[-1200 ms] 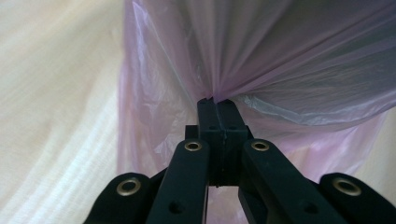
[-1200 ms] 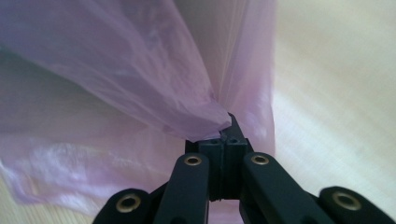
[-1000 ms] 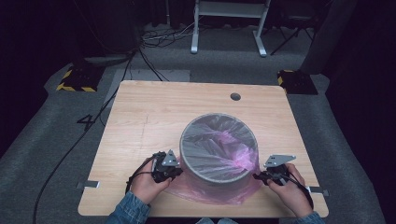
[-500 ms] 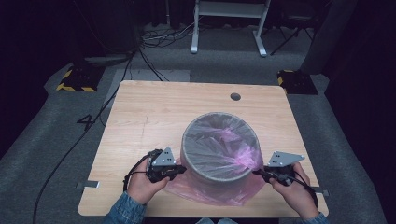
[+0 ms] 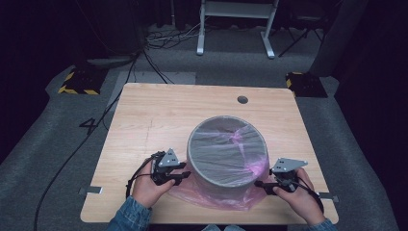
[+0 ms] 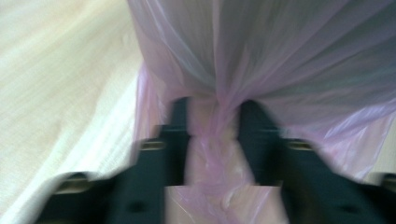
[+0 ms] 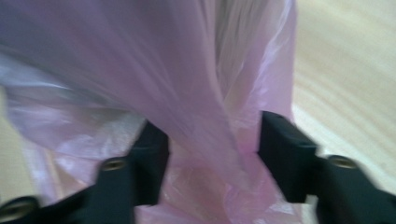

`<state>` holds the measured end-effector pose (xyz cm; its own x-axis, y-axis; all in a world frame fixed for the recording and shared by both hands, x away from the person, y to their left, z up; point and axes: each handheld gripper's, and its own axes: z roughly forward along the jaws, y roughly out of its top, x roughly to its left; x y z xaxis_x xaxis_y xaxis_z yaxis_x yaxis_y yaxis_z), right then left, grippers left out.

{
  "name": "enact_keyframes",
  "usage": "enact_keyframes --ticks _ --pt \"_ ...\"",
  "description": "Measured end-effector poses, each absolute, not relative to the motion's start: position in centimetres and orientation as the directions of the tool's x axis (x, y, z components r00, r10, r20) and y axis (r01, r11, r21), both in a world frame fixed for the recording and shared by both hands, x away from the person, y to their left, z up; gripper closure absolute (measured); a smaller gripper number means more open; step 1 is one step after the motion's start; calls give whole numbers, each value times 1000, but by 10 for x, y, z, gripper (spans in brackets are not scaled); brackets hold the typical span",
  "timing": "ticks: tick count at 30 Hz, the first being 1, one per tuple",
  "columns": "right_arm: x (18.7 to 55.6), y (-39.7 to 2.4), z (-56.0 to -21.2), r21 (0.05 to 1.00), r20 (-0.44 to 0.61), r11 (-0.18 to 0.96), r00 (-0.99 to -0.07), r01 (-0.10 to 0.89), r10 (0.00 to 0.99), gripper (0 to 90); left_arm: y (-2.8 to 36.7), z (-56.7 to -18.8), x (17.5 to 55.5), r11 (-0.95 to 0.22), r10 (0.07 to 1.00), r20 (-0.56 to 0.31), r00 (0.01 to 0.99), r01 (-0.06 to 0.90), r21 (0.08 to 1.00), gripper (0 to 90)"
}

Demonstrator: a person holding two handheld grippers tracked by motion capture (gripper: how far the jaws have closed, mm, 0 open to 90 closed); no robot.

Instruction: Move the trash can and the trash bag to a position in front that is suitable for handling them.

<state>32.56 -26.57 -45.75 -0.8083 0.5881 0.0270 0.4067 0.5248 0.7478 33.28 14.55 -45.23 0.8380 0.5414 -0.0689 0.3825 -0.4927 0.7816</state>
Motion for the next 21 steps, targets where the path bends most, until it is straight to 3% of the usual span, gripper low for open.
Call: enact_keyframes --ticks 3,7,17,21 --pt "318 -274 -444 771 31 511 -823 381 567 284 154 -446 325 -470 563 -40 825 360 806 393" --pt "306 -284 -421 789 33 505 -845 350 534 276 167 -438 317 -435 590 -37 806 356 827 336" --pt "308 -292 -364 854 -25 433 -807 290 589 260 194 -440 312 -418 660 -13 751 382 824 295" --pt "316 -286 -343 873 -35 403 -790 274 612 263 207 -447 308 -448 721 41 691 420 789 296"
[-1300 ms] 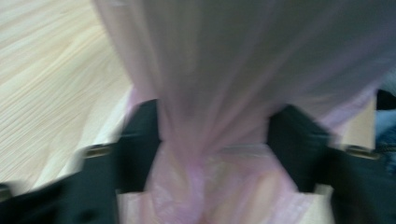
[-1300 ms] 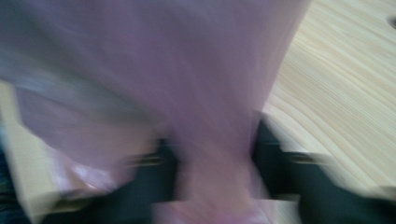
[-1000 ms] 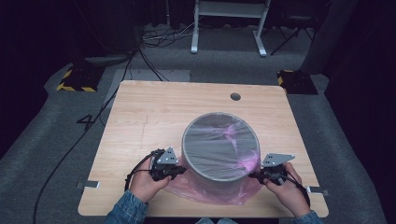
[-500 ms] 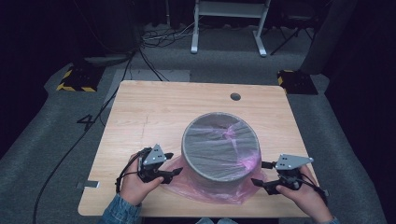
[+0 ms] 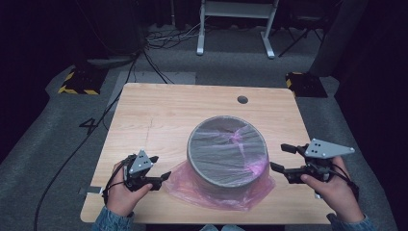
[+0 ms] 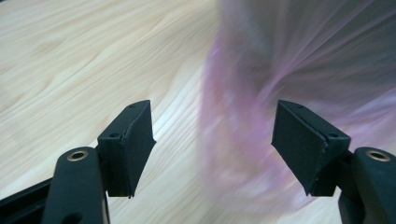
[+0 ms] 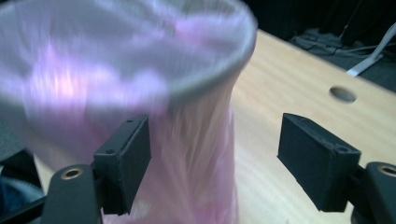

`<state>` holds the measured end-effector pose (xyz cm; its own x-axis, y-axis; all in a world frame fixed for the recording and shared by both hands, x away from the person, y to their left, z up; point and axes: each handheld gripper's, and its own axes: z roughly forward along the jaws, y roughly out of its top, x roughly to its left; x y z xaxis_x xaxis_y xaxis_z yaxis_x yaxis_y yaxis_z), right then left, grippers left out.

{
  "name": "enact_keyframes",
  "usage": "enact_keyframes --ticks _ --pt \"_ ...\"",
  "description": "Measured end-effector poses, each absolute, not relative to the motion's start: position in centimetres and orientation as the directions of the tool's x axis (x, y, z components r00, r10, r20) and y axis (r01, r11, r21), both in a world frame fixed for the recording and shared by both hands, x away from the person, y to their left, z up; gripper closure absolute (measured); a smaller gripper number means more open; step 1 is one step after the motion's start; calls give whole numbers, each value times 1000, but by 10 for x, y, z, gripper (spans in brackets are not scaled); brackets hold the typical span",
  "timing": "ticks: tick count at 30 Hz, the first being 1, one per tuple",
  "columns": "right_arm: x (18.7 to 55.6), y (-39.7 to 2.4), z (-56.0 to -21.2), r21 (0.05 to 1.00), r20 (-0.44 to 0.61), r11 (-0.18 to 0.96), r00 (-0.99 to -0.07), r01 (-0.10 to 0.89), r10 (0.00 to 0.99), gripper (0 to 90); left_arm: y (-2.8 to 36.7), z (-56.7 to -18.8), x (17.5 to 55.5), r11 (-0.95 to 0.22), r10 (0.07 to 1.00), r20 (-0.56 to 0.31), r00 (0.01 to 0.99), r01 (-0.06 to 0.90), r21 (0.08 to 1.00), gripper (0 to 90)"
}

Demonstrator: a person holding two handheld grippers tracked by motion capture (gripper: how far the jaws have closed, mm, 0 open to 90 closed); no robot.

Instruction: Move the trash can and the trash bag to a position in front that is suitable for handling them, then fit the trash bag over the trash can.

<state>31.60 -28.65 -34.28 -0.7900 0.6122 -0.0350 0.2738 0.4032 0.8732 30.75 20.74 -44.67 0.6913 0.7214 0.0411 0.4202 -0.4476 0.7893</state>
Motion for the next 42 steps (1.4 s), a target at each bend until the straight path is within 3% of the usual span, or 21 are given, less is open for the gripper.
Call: enact_keyframes --ticks 9,21,30,42 --pt "331 -259 -304 882 -60 410 -806 234 589 263 231 -464 304 -409 776 14 631 485 773 295" --pt "350 -189 -279 883 -71 434 -862 179 501 250 236 -480 309 -410 786 1 618 521 749 290" --pt "368 -146 -289 872 -51 449 -878 193 476 226 241 -494 313 -441 797 27 604 551 709 284" --pt "387 -114 -320 810 -38 534 -889 240 457 211 247 -502 316 -404 808 -15 589 573 713 264"
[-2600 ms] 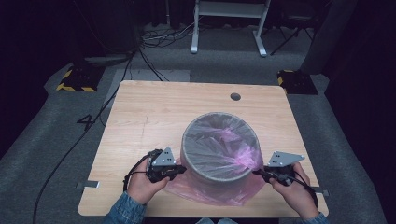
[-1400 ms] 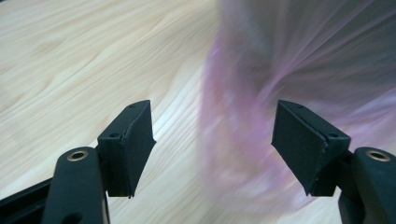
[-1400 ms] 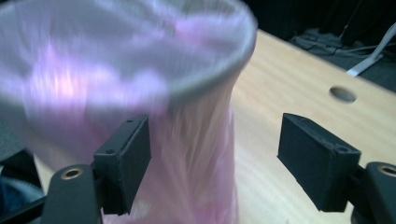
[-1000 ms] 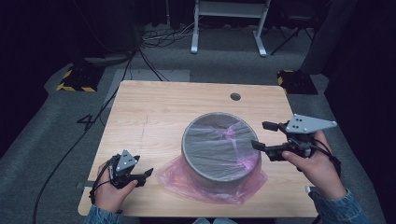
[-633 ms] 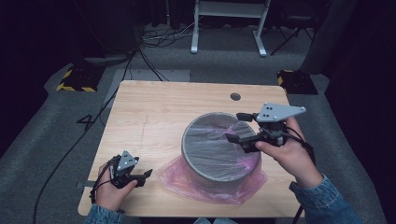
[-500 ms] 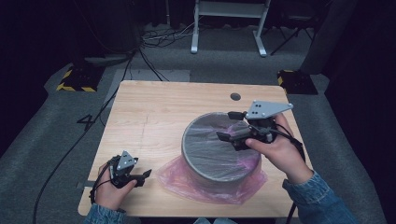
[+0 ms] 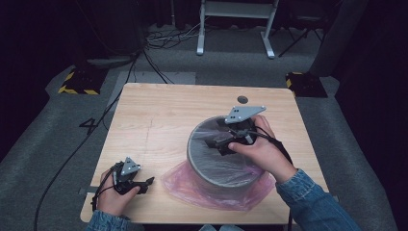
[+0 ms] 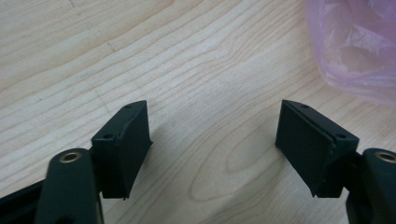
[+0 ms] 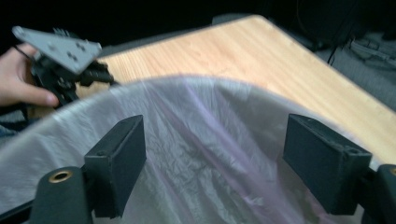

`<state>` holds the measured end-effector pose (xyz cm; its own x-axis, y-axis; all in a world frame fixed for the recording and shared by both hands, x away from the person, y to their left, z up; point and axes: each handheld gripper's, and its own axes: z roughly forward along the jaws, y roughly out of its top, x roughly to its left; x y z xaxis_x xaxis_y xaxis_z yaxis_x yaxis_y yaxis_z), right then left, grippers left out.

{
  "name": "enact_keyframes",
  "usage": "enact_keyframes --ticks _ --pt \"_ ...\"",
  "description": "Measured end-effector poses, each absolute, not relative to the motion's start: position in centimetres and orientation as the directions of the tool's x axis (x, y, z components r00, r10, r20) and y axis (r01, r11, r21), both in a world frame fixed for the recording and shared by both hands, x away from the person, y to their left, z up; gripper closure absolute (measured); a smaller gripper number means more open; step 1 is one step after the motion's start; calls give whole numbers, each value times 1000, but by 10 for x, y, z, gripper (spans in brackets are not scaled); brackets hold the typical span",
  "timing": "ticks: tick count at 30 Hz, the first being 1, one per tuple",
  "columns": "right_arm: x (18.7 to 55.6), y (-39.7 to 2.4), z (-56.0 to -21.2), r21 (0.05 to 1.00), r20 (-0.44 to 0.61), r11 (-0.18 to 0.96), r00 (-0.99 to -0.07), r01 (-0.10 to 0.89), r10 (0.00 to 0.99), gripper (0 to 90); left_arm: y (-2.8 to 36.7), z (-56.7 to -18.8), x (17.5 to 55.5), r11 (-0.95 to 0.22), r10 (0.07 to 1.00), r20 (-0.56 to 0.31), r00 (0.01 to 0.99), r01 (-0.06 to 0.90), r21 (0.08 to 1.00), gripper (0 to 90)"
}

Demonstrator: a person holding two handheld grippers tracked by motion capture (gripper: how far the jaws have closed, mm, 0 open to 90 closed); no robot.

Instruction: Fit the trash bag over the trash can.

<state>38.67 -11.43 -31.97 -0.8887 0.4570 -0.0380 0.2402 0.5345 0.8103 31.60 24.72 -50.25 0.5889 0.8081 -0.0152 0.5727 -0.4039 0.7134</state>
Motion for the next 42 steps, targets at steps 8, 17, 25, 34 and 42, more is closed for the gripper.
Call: enact_keyframes --ticks 8,17,25,34,42 --pt "395 -104 -338 759 -22 586 -888 284 458 211 248 -504 318 -390 815 -14 579 567 726 251" --pt "399 -98 -350 682 -42 669 -897 296 440 292 247 -504 319 -391 817 -11 577 568 725 240" --pt "402 -93 -358 644 -69 706 -897 294 437 303 246 -504 319 -392 817 -11 576 569 723 237" --pt "406 -92 -370 585 -33 739 -900 335 434 291 246 -504 319 -391 818 -11 576 569 723 237" --pt "407 -89 -382 494 17 781 -902 382 431 272 246 -504 319 -390 818 -12 575 570 723 235"
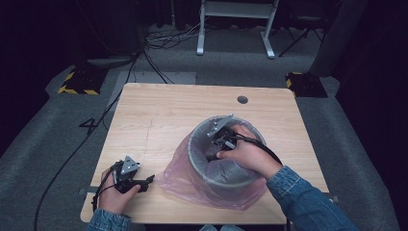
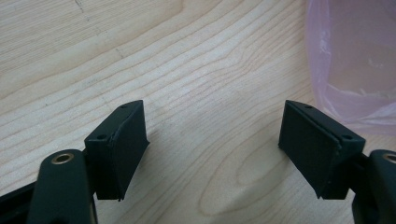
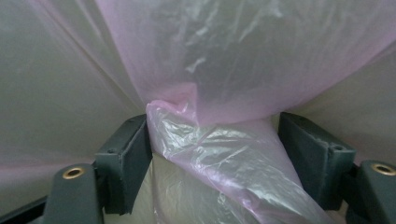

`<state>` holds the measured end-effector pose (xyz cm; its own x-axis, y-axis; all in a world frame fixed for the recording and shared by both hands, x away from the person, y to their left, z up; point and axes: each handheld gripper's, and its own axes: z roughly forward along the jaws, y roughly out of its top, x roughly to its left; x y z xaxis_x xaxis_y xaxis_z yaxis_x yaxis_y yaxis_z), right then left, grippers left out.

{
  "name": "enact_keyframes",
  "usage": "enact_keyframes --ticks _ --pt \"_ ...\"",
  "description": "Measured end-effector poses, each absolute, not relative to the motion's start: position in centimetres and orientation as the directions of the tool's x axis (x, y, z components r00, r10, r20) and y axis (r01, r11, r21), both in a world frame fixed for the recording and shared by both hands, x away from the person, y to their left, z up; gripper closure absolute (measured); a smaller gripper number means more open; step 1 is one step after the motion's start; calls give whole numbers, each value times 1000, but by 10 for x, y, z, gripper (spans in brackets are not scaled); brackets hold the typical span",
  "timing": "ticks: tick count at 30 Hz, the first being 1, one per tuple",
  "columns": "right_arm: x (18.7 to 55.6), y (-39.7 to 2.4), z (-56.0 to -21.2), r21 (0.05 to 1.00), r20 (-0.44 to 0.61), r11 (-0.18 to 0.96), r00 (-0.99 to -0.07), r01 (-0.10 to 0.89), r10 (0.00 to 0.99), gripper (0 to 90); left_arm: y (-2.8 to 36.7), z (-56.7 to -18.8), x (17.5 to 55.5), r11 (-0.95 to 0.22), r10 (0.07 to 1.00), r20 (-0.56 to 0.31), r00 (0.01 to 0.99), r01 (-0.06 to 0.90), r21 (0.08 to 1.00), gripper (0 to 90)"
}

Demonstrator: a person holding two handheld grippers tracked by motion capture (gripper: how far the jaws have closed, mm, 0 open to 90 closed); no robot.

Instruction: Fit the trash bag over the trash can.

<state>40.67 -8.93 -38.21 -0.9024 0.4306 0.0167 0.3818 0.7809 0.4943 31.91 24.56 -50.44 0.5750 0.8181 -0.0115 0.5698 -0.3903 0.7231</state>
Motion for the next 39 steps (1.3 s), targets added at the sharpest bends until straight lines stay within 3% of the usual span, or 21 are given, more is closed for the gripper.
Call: enact_keyframes --ticks 13,23,29,39 --pt "393 -110 -328 716 -16 634 -901 293 434 294 245 -504 319 -389 820 -11 573 570 724 233" --pt "374 -119 -291 781 -45 590 -924 204 380 332 243 -505 320 -386 821 -12 570 571 724 224" --pt "362 -116 -280 784 -38 601 -954 157 299 340 243 -505 320 -387 821 -12 570 573 723 224" --pt "363 -109 -293 756 -23 654 -998 23 63 338 242 -505 320 -381 823 -17 567 575 724 219"
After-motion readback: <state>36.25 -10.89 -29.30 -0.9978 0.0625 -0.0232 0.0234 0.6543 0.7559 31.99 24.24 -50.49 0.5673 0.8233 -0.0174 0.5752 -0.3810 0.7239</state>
